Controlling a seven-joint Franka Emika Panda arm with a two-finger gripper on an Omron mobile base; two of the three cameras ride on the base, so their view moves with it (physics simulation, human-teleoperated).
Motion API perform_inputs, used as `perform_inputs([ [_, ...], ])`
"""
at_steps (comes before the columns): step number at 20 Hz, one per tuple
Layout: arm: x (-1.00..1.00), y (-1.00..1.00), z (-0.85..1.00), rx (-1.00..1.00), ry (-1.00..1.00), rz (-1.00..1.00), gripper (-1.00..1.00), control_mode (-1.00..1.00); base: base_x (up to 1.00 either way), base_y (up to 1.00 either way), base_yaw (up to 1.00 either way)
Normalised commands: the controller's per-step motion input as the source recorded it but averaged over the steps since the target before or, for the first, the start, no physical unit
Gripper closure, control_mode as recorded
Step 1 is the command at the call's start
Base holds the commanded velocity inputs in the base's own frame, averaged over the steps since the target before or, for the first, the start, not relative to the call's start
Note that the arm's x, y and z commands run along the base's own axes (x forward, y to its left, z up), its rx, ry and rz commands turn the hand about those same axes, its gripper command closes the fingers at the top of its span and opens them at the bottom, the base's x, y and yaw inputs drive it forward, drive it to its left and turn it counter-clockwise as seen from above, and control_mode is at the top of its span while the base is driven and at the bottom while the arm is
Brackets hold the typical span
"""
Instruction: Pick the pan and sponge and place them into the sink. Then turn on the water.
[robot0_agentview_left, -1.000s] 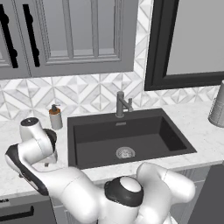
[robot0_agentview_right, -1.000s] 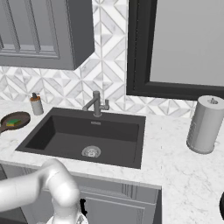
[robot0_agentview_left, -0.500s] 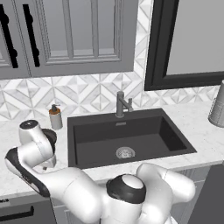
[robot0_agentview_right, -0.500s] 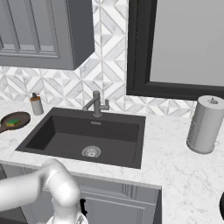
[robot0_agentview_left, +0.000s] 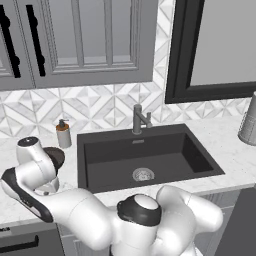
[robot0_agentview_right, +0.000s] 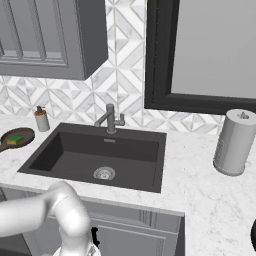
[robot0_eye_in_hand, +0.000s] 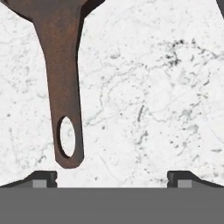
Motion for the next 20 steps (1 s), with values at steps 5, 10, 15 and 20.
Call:
perform_inputs([
  [5, 0.0, 0.15, -0.01, 0.0, 0.0, 0.0, -1.0, -1.0, 0.0, 0.0, 0.0],
  [10, 0.0, 0.0, -0.15, 0.0, 0.0, 0.0, -1.0, -1.0, 0.0, 0.0, 0.0],
  [15, 0.02, 0.0, -0.28, 0.0, 0.0, 0.0, -1.0, -1.0, 0.0, 0.0, 0.0],
  [20, 0.08, 0.07, -0.22, 0.0, 0.0, 0.03, -1.0, -1.0, 0.0, 0.0, 0.0],
])
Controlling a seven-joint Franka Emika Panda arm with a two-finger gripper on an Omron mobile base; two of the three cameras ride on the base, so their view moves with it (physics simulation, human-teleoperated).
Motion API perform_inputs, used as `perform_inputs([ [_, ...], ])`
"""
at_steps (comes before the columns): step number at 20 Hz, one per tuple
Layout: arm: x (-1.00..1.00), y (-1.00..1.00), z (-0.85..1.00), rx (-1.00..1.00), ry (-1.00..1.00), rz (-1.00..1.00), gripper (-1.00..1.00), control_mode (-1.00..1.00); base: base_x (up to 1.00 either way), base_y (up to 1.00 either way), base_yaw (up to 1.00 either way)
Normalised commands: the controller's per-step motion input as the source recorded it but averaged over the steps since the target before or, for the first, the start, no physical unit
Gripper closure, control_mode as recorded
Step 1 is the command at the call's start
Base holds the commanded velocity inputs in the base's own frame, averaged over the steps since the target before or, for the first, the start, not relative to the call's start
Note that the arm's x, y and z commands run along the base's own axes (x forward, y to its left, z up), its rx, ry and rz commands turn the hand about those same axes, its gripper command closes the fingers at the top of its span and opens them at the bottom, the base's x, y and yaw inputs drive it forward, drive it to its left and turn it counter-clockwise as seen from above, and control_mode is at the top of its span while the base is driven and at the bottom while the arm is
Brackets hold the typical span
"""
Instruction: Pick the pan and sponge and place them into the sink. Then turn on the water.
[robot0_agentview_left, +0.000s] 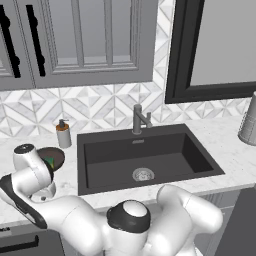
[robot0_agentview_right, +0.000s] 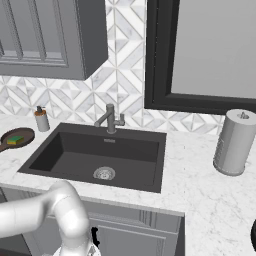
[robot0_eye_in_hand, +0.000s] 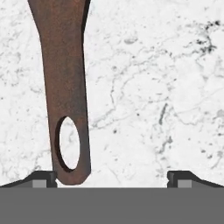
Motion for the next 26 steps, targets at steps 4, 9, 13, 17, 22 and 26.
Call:
perform_inputs([
  [4, 0.1, 0.12, -0.21, 0.0, 0.0, 0.06, -1.0, -1.0, 0.0, 0.0, 0.0],
  [9, 0.07, 0.12, -0.17, 0.0, 0.0, 0.08, -1.0, -1.0, 0.0, 0.0, 0.0],
  [13, 0.09, 0.08, -0.13, 0.0, 0.0, 0.07, -1.0, -1.0, 0.0, 0.0, 0.0],
  [17, 0.09, 0.04, -0.03, 0.0, 0.0, 0.05, -1.0, -1.0, 0.0, 0.0, 0.0],
  [22, 0.17, 0.06, 0.0, 0.0, 0.0, 0.02, -1.0, -1.0, 0.0, 0.0, 0.0],
  [26, 0.27, 0.15, -0.1, 0.0, 0.01, 0.0, -1.0, -1.0, 0.0, 0.0, 0.0],
])
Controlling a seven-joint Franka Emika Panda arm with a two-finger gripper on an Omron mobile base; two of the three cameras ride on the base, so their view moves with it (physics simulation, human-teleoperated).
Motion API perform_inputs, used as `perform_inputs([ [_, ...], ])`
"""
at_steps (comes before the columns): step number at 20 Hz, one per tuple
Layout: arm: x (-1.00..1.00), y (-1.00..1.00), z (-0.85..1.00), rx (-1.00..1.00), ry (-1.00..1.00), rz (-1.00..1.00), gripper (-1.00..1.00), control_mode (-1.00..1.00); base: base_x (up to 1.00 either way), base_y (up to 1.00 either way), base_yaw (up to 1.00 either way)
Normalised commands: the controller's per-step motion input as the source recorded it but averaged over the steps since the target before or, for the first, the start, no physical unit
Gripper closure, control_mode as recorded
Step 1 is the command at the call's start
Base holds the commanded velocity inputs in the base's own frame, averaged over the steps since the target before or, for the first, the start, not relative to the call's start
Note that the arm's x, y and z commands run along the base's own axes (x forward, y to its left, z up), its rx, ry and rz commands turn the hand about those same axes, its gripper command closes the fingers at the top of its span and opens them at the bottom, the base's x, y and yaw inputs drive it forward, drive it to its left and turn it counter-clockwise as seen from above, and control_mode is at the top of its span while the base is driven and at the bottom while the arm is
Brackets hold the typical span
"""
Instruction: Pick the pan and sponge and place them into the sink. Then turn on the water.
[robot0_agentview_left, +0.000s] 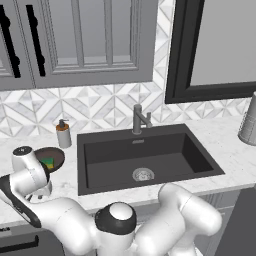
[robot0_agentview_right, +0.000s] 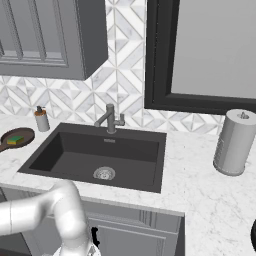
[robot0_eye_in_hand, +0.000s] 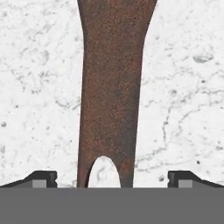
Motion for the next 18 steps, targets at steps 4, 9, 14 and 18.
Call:
perform_inputs([
  [4, 0.13, 0.01, -0.27, 0.0, 0.02, 0.0, -1.0, -1.0, 0.0, 0.0, 0.0],
  [9, -0.02, -0.03, -0.41, 0.0, 0.03, 0.0, 1.0, -1.0, 0.0, 0.0, 0.0],
  [14, -0.11, -0.41, -0.5, 0.0, 0.0, 0.0, 1.0, -1.0, 0.0, 0.0, 0.0],
  [18, -0.06, -0.55, -0.3, 0.0, 0.0, 0.0, 1.0, -1.0, 0.0, 0.0, 0.0],
])
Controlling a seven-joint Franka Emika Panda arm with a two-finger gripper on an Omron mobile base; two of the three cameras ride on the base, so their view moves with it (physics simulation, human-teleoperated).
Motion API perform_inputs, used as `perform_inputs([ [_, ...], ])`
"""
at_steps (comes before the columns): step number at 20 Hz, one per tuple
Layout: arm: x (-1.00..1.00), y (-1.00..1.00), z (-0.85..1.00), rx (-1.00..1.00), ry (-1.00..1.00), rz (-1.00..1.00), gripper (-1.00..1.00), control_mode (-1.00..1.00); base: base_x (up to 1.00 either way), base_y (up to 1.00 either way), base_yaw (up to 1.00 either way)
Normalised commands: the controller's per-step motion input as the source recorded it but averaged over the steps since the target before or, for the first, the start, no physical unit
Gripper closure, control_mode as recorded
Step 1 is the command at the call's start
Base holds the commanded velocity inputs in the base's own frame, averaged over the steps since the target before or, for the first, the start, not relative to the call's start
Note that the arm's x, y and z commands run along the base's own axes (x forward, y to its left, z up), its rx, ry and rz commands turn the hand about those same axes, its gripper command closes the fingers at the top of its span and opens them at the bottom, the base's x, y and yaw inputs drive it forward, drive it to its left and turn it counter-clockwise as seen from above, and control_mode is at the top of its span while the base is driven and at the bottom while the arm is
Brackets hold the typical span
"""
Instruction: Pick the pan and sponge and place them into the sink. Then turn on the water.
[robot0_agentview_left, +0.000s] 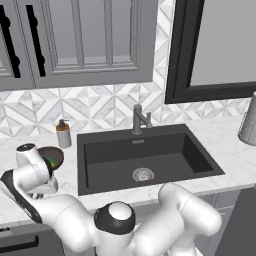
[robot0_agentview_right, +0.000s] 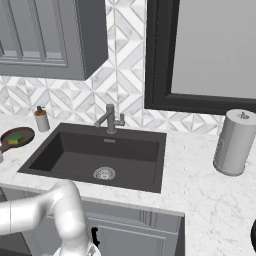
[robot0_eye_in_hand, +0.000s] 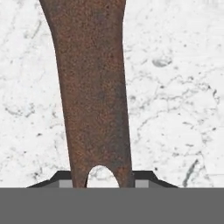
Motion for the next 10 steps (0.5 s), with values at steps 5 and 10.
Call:
perform_inputs([
  [5, -0.24, -0.62, 0.03, 0.0, 0.0, 0.0, 1.0, -1.0, 0.0, 0.0, 0.0],
  [10, -0.26, -0.67, 0.64, 0.0, 0.0, 0.0, 1.0, -1.0, 0.0, 0.0, 0.0],
])
